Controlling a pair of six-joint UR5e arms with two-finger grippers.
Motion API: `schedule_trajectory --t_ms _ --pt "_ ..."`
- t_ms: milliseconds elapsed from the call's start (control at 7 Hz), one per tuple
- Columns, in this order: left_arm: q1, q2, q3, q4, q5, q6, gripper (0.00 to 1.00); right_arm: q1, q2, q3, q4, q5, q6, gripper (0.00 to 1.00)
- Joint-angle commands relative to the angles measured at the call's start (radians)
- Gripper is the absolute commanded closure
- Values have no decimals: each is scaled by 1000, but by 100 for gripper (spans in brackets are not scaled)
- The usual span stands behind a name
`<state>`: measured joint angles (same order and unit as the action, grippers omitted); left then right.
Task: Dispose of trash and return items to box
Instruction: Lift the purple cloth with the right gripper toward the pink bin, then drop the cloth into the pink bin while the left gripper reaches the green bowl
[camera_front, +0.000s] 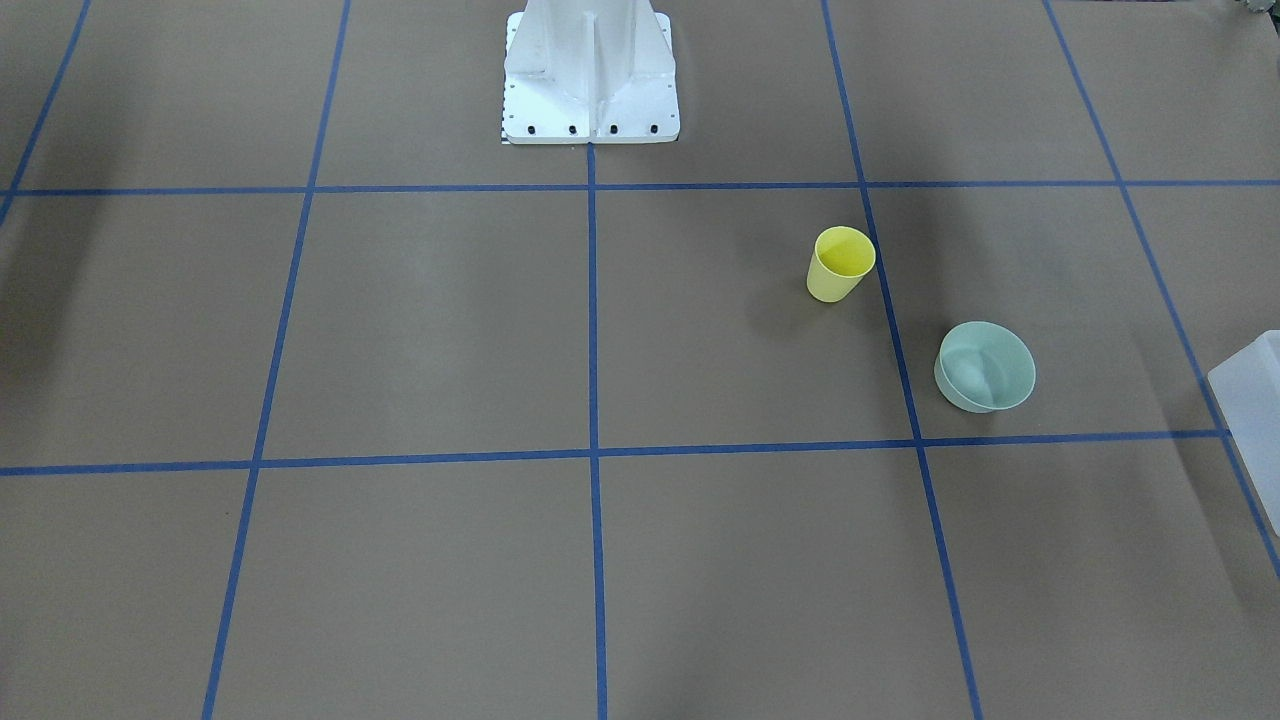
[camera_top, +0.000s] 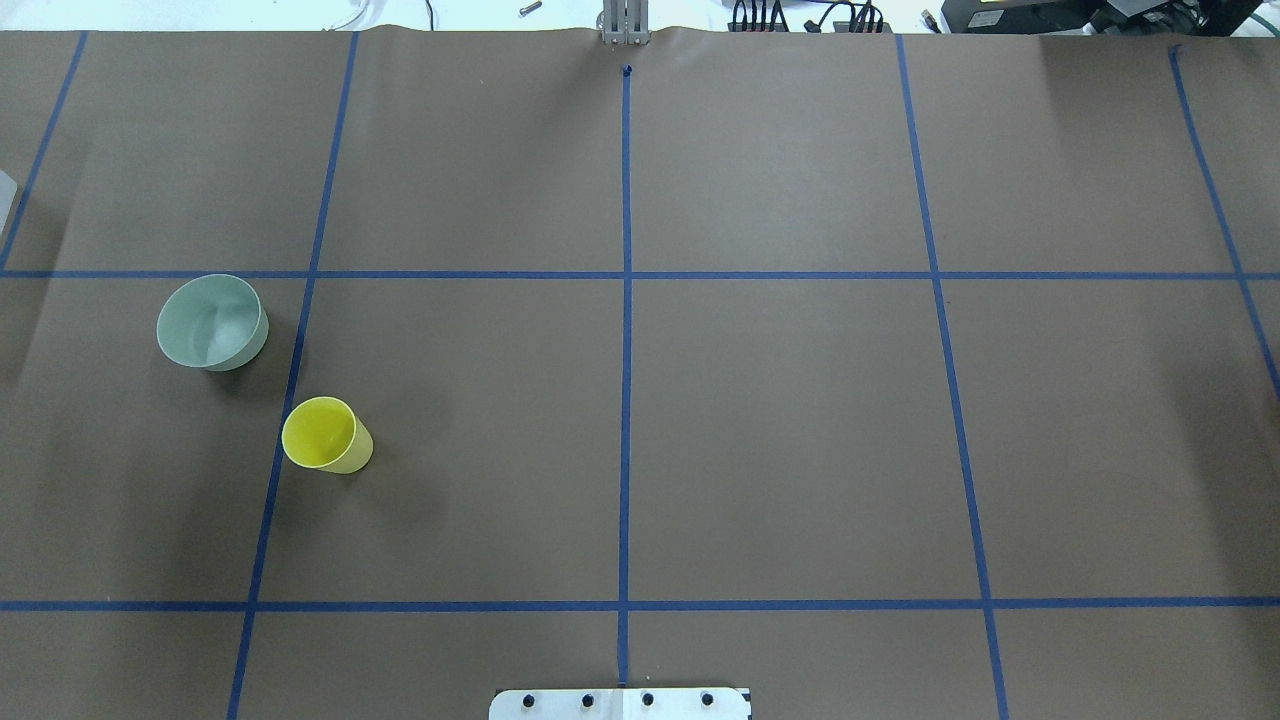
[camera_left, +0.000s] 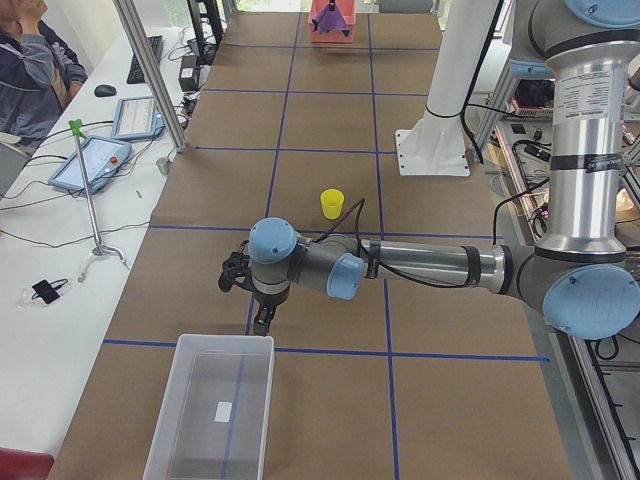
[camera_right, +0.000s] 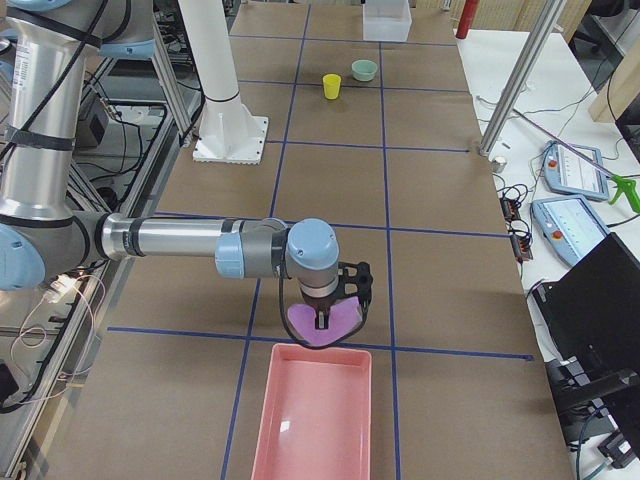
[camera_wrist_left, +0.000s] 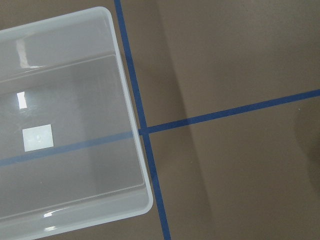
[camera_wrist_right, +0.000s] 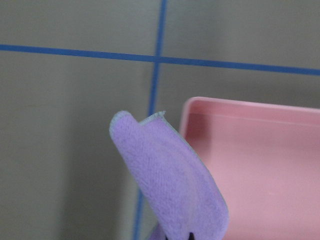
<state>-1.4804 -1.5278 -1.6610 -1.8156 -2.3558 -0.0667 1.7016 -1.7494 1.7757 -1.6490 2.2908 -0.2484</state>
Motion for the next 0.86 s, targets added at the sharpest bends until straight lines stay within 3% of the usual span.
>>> schedule_trajectory --t_ms 0,286,429,571,714 --pt "81 -26 -5 -71 3 -207 1 149 158 -241 -117 -188 -402 100" --pt "251 -41 -19 -209 96 -545 1 150 130 -323 -101 -195 -419 94" --pt "334 -47 -76 -209 102 -681 1 150 116 -328 -79 -177 -410 33" --pt "403 -49 -107 -209 111 -767 1 150 91 -325 -59 -160 -407 0" --pt "472 -63 -100 -208 184 -798 2 150 90 -325 -45 -159 -405 0"
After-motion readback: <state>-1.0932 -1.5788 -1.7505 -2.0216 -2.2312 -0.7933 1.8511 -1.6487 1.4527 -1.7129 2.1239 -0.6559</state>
